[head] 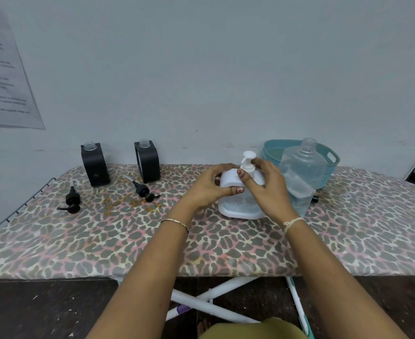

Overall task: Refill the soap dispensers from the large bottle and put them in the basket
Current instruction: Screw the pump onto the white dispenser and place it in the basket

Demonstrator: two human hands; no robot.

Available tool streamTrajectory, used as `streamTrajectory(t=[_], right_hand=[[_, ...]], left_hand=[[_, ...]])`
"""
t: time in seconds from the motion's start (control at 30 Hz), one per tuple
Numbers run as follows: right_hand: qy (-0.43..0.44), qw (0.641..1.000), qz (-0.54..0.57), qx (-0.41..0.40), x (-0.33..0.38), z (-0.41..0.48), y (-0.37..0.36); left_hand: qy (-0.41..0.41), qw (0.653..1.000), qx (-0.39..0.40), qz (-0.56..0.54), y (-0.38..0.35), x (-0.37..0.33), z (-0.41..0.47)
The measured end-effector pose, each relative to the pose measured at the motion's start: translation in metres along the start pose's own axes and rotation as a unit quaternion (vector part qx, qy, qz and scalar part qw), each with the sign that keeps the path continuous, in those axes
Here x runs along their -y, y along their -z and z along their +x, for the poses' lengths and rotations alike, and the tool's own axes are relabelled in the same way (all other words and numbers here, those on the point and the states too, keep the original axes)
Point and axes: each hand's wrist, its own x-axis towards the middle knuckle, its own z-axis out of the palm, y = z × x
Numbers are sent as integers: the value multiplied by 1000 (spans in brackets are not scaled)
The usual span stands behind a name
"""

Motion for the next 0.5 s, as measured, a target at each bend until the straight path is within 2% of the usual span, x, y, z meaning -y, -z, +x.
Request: streamTrajectory(t=[0.1, 0.2, 0.5], right_hand=[[-15, 996, 87, 30, 10, -12, 18], [-51, 990, 126, 41, 10, -25, 35], [-63, 985, 159, -33, -3, -49, 90]], left_hand=[[6, 999, 38, -9, 6, -12, -8], [12, 998, 53, -17, 5, -24, -11], [-9, 994, 102, -45, -46, -50, -7]])
